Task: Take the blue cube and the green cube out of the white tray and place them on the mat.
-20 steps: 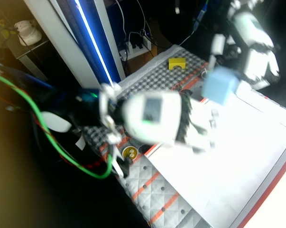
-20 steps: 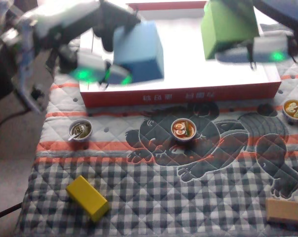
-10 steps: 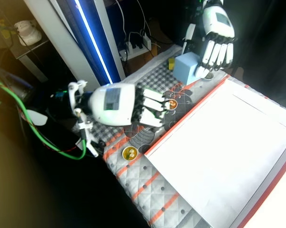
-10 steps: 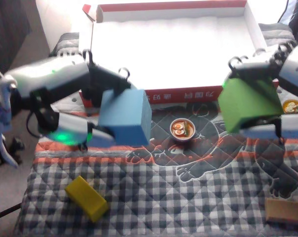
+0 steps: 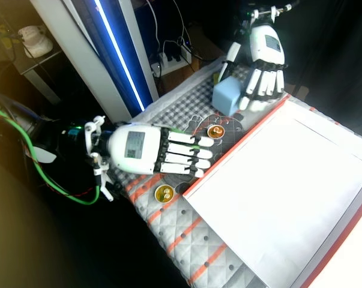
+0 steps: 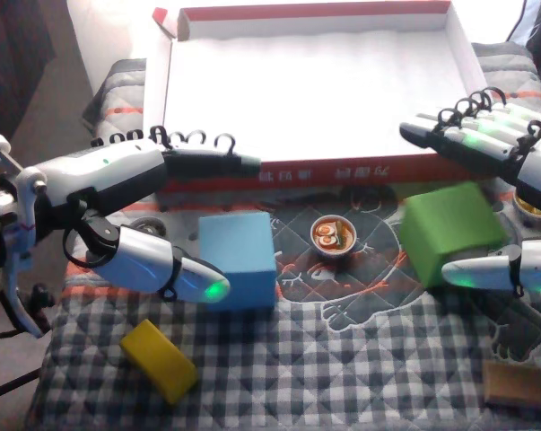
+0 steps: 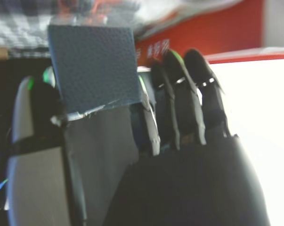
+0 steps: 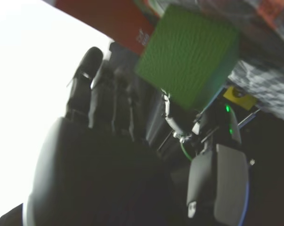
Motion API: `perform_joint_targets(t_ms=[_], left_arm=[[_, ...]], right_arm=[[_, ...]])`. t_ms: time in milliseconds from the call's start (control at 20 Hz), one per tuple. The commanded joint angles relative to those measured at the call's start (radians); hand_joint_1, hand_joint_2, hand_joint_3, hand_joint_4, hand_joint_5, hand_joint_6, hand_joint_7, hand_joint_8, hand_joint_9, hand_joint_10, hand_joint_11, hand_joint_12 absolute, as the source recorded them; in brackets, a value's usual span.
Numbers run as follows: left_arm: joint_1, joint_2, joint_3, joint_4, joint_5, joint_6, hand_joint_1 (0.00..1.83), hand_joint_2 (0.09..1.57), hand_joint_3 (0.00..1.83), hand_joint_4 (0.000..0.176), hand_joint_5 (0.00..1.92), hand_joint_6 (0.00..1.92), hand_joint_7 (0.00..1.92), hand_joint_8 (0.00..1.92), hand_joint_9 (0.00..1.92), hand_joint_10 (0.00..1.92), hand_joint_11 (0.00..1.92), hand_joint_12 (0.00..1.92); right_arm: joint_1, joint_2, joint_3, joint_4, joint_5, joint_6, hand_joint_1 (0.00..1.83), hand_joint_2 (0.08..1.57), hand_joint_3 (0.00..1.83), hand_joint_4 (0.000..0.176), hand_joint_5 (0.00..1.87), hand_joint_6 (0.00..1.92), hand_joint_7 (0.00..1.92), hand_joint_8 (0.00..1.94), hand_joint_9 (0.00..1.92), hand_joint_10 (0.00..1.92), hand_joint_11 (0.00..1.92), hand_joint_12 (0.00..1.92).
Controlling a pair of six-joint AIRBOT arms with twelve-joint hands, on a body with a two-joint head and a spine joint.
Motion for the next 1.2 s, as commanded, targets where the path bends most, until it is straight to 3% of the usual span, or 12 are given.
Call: perform_joint_targets(t_ms=[0, 150, 250, 350, 400, 550, 800, 900, 1000, 1050, 1100, 1150], left_arm=[[-0.008, 0.008, -0.008, -0.006, -0.147, -0.006, 0.82, 0.83, 0.00, 0.176, 0.17, 0.02, 0.01, 0.00, 0.00, 0.00, 0.00, 0.06], [0.023, 0.064, -0.061, -0.024, -0.296, -0.030, 0.71, 0.80, 0.00, 0.176, 0.11, 0.00, 0.00, 0.00, 0.00, 0.00, 0.00, 0.00], [0.064, 0.106, -0.063, 0.004, -0.461, -0.226, 0.66, 0.80, 0.00, 0.176, 0.06, 0.00, 0.00, 0.00, 0.00, 0.00, 0.00, 0.00], [0.096, 0.115, -0.037, 0.023, -0.596, -0.430, 0.57, 0.82, 0.00, 0.176, 0.01, 0.00, 0.00, 0.00, 0.00, 0.00, 0.00, 0.00], [0.114, 0.114, -0.023, 0.024, -0.661, -0.518, 0.61, 0.85, 0.01, 0.176, 0.00, 0.00, 0.00, 0.00, 0.00, 0.00, 0.00, 0.00], [0.190, 0.110, -0.013, -0.009, -0.854, -0.657, 0.70, 0.86, 0.01, 0.163, 0.01, 0.00, 0.00, 0.00, 0.00, 0.00, 0.00, 0.00], [0.280, 0.101, -0.006, -0.034, -1.109, -0.811, 0.76, 1.04, 0.02, 0.106, 0.06, 0.01, 0.00, 0.00, 0.00, 0.00, 0.00, 0.00], [0.293, 0.095, -0.009, -0.048, -1.179, -0.815, 0.70, 1.12, 0.01, 0.159, 0.11, 0.01, 0.00, 0.00, 0.00, 0.00, 0.00, 0.00], [0.331, 0.091, -0.020, -0.066, -1.260, -0.833, 0.61, 0.98, 0.00, 0.171, 0.07, 0.00, 0.01, 0.00, 0.00, 0.00, 0.00, 0.00], [0.339, 0.091, -0.024, -0.071, -1.261, -0.844, 0.54, 0.98, 0.00, 0.128, 0.04, 0.00, 0.00, 0.00, 0.00, 0.00, 0.00, 0.00], [0.339, 0.091, -0.026, -0.067, -1.261, -0.847, 0.40, 1.00, 0.00, 0.000, 0.15, 0.01, 0.07, 0.01, 0.05, 0.01, 0.06, 0.03], [0.339, 0.090, -0.024, -0.069, -1.261, -0.862, 0.36, 1.01, 0.00, 0.000, 0.24, 0.01, 0.13, 0.01, 0.09, 0.01, 0.10, 0.05]], right_arm=[[0.006, 0.006, -0.005, 0.016, 0.142, 0.013, 0.45, 1.01, 0.00, 0.047, 0.00, 0.00, 0.00, 0.00, 0.00, 0.00, 0.00, 0.01], [-0.011, 0.040, -0.030, 0.027, 0.234, 0.021, 0.50, 0.97, 0.00, 0.080, 0.00, 0.00, 0.00, 0.00, 0.00, 0.00, 0.00, 0.00], [-0.043, 0.072, -0.050, 0.073, 0.347, 0.021, 0.56, 0.94, 0.00, 0.144, 0.00, 0.00, 0.00, 0.00, 0.00, 0.00, 0.00, 0.00], [-0.075, 0.093, -0.064, 0.118, 0.456, 0.021, 0.73, 0.95, 0.00, 0.076, 0.00, 0.00, 0.00, 0.00, 0.00, 0.00, 0.00, 0.00], [-0.089, 0.100, -0.070, 0.137, 0.505, 0.021, 0.63, 0.95, 0.00, 0.113, 0.00, 0.00, 0.00, 0.00, 0.00, 0.00, 0.00, 0.00], [-0.129, 0.111, -0.083, 0.198, 0.635, 0.016, 0.76, 0.98, 0.00, 0.067, 0.00, 0.00, 0.00, 0.00, 0.00, 0.00, 0.04, 0.02], [-0.142, 0.119, -0.120, 0.219, 0.788, -0.039, 0.67, 1.01, 0.02, 0.089, 0.02, 0.00, 0.15, 0.01, 0.14, 0.01, 0.17, 0.05], [-0.140, 0.124, -0.135, 0.225, 0.794, -0.046, 0.70, 0.97, 0.00, 0.098, 0.04, 0.00, 0.23, 0.01, 0.22, 0.02, 0.24, 0.07], [-0.145, 0.125, -0.143, 0.239, 0.794, -0.057, 0.83, 0.97, 0.00, 0.108, 0.11, 0.00, 0.28, 0.01, 0.26, 0.01, 0.23, 0.06], [-0.149, 0.125, -0.146, 0.239, 0.794, -0.057, 0.86, 0.96, 0.00, 0.111, 0.10, 0.00, 0.26, 0.00, 0.25, 0.00, 0.22, 0.05], [-0.150, 0.128, -0.149, 0.239, 0.794, -0.057, 0.78, 1.01, 0.01, 0.095, 0.02, 0.00, 0.23, 0.00, 0.22, 0.00, 0.22, 0.05], [-0.149, 0.128, -0.151, 0.239, 0.794, -0.057, 0.77, 1.01, 0.01, 0.100, 0.02, 0.01, 0.25, 0.01, 0.26, 0.02, 0.25, 0.06]])
